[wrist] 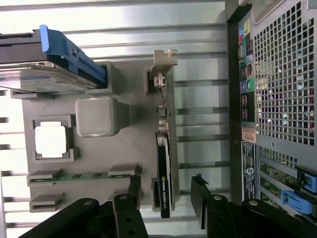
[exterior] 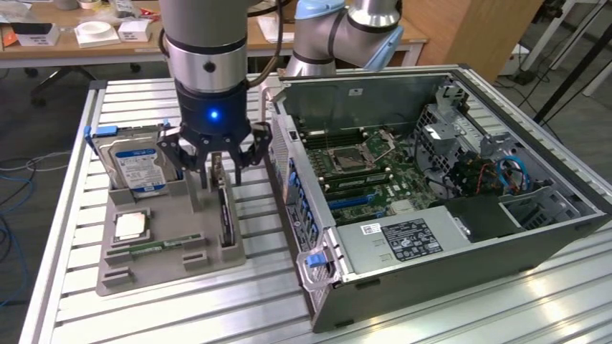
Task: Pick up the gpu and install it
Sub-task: 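Pick up the gpu and move the gpu toward the slot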
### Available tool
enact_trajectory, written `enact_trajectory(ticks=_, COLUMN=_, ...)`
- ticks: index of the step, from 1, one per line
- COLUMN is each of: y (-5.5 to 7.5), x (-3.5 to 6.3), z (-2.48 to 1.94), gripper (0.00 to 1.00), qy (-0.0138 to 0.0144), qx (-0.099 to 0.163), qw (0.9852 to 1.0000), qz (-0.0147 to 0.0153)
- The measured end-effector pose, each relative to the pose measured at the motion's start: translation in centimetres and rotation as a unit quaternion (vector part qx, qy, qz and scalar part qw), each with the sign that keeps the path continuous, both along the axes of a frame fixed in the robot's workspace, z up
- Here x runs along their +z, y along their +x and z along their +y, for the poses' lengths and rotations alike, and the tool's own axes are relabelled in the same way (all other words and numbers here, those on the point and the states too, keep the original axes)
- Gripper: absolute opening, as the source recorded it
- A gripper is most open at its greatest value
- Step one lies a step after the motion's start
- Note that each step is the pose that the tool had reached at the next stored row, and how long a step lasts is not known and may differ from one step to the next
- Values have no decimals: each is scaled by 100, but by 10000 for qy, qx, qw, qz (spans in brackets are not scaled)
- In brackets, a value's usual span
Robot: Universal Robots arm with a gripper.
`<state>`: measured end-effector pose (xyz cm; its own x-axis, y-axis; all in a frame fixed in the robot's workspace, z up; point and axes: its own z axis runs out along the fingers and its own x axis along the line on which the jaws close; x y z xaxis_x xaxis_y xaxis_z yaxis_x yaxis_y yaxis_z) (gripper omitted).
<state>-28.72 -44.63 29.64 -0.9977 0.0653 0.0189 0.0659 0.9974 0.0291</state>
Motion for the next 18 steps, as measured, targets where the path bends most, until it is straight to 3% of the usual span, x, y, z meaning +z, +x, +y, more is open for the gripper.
enact_trajectory(ticks=7, y=0, x=-47, z=0, gripper=53, qy=0, qx=267, qw=9996, qz=0)
enact_trajectory(ticks=18, y=-1, x=-201, z=0, gripper=53, qy=0, qx=286, qw=9996, qz=-6)
